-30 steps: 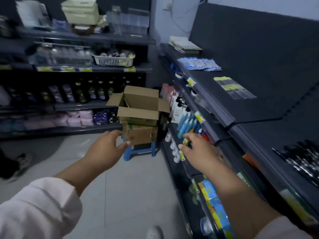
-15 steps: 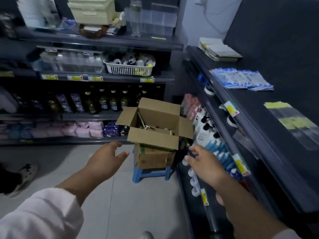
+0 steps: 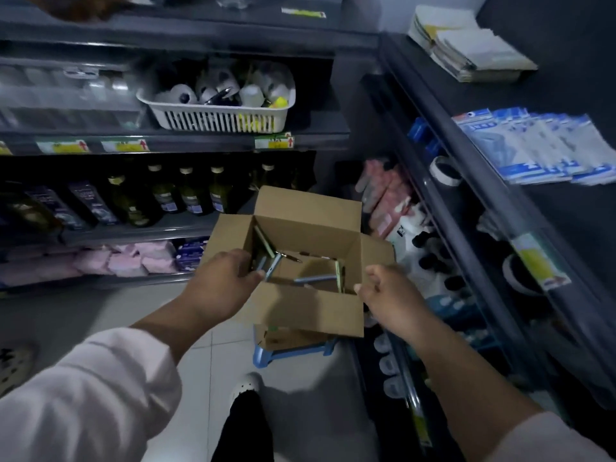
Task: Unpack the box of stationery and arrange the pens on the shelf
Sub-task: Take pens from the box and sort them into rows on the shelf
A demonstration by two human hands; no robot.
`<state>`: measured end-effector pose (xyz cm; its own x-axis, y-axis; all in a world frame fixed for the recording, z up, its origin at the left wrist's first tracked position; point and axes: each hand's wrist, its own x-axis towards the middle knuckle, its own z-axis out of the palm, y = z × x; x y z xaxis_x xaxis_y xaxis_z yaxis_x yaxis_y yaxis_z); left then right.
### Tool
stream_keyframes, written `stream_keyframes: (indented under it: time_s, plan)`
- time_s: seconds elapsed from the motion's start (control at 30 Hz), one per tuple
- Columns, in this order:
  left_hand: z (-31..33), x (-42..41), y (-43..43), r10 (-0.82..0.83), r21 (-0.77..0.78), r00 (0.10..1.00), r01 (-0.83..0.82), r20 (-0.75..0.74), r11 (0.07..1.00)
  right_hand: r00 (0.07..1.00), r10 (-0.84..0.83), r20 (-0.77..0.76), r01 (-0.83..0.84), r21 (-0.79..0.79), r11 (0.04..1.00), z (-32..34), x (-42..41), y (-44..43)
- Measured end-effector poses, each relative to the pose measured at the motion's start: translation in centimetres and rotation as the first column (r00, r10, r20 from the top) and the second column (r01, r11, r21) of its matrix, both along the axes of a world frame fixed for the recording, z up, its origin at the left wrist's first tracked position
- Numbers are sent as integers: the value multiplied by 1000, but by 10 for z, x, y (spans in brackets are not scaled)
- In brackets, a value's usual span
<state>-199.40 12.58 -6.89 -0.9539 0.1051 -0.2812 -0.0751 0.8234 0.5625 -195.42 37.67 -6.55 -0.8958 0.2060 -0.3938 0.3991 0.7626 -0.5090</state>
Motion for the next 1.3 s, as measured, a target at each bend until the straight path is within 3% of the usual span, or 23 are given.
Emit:
stream_keyframes:
  time_s: [0.3, 0.43, 0.6, 0.7, 0.83, 1.0, 1.07, 1.13, 1.23, 1.3]
  plan:
    - [-112, -143, 33, -115, -69, 978, 128, 174, 989, 987, -28, 156, 28, -3, 1000, -109, -124, 7]
    - [-171, -179, 46, -166, -200, 966, 206, 199, 958, 974, 26, 227, -38, 47, 998, -175, -163, 20]
    - [-244, -217, 60, -537, -556, 841, 479, 68, 680, 962, 27, 272, -59, 108, 992, -246, -202, 34]
    - [-274, -238, 69, -641, -668, 748, 566, 171, 483, 942, -6, 335, -36, 120, 992, -284, -216, 41]
    - [-294, -251, 77, -644, -761, 715, 569, 271, 311, 917, 57, 395, -131, 162, 978, -315, -223, 39]
    - [-295, -253, 77, -601, -815, 714, 554, 359, 171, 927, 185, 325, -204, 25, 979, -324, -216, 27]
    - [-292, -256, 78, -567, -807, 726, 565, 390, 168, 961, 90, 260, -131, 147, 980, -326, -215, 29]
    - [-292, -256, 81, -488, -791, 775, 563, 403, 241, 956, -48, 289, -7, 187, 982, -326, -216, 32]
    - [-293, -245, 89, -369, -742, 892, 431, 262, 513, 923, -158, 352, 142, 72, 987, -328, -221, 33]
    - [-299, -231, 95, -360, -608, 916, 390, 179, 691, 925, -146, 351, 147, 26, 989, -330, -223, 33]
